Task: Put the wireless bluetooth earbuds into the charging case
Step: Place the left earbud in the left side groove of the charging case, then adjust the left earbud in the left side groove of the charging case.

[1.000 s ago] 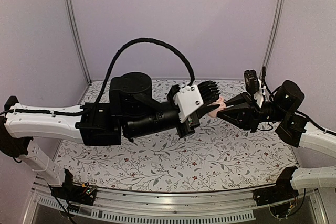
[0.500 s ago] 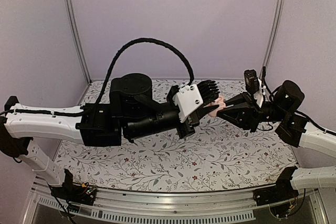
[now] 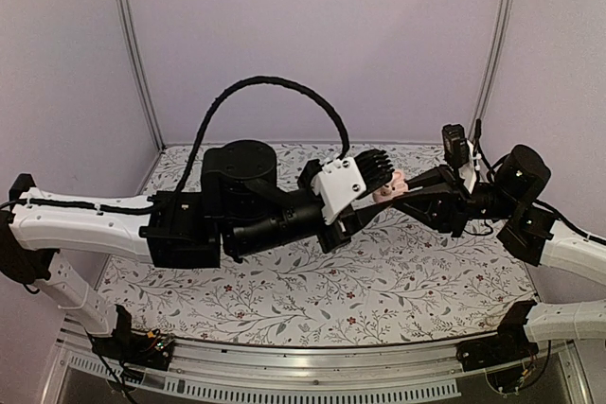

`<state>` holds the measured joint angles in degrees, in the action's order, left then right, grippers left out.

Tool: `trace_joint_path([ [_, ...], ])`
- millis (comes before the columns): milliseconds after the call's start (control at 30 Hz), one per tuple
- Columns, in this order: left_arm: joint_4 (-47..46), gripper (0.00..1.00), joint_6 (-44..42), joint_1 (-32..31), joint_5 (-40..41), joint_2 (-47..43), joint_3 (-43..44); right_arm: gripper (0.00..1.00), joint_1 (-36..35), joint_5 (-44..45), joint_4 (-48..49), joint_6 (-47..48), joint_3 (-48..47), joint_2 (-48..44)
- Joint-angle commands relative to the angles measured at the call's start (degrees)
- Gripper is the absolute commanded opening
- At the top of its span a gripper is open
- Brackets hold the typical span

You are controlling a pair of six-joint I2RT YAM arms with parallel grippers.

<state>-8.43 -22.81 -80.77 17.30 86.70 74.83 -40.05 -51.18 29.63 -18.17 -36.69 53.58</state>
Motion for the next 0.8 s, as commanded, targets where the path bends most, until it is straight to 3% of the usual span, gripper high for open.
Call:
trace_joint_path([
  [0, -2.4, 0.44, 0.2, -0.6, 1.9, -2.0, -1.6, 0.00, 0.2, 0.6, 0.3, 0.6, 0.2, -0.9],
  [367, -4.3, 0.75, 3.4, -0.7, 0.7, -2.9, -3.3, 0.00, 0.2, 2.2, -0.8, 1.4, 0.1, -0.9],
  [767, -5.8, 0.80, 9.2, -0.1, 0.0, -3.2, -3.2, 0.00, 0.2, 3.2, -2.2, 2.2, 0.0, -1.2],
])
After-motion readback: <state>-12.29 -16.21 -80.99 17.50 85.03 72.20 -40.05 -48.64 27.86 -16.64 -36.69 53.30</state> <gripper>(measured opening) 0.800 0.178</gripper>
